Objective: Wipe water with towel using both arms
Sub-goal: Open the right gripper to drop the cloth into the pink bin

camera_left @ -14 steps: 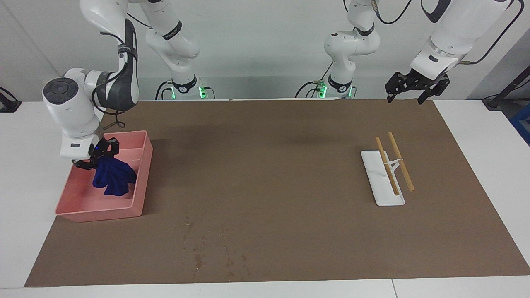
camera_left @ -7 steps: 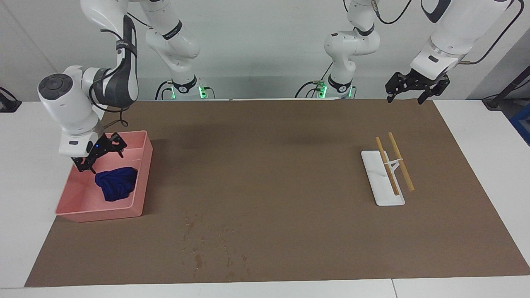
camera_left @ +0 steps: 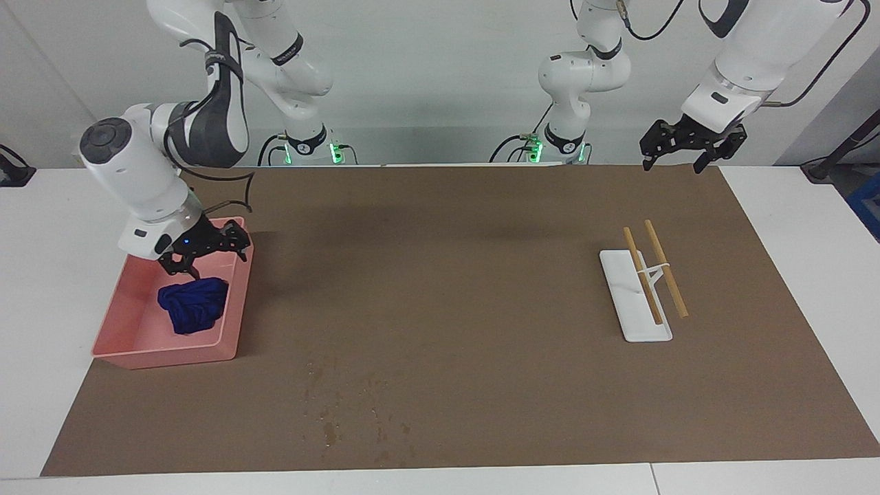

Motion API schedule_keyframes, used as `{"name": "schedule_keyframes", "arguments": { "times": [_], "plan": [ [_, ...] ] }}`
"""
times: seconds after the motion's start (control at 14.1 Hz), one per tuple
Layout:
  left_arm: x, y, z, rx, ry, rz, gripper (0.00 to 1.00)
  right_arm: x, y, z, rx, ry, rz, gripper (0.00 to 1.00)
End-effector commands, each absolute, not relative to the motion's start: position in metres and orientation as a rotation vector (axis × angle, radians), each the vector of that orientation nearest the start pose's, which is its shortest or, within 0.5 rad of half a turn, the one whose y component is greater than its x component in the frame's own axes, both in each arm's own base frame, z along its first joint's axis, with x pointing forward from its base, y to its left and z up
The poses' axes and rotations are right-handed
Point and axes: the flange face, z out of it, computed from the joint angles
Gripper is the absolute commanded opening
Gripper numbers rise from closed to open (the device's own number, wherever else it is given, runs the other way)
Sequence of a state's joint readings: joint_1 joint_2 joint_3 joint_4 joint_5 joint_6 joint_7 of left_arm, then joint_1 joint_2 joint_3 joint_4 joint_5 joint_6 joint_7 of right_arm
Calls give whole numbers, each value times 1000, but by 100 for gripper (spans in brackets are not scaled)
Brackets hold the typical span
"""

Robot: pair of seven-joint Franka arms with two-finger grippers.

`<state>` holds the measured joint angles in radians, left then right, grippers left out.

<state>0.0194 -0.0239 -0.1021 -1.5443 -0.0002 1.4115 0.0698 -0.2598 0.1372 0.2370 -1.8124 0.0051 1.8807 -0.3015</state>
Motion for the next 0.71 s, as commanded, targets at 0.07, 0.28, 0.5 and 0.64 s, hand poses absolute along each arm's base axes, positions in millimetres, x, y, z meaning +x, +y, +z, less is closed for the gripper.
{"name": "schedule_keyframes", "arguments": {
  "times": [0.07,0.28,0.5,0.64],
  "plan": [
    [520,-43,639,-3107,240,180,100,587,23,492,-3070,-262,116,100],
    [520,-42,639,-3107,238,180,100,587,46,497,-3067,-297,109,100],
    [520,-43,639,-3107,240,180,100,587,52,499,-3068,-300,100,100],
    [520,-43,639,-3107,240,180,100,585,55,502,-3073,-256,99,100]
  ]
}}
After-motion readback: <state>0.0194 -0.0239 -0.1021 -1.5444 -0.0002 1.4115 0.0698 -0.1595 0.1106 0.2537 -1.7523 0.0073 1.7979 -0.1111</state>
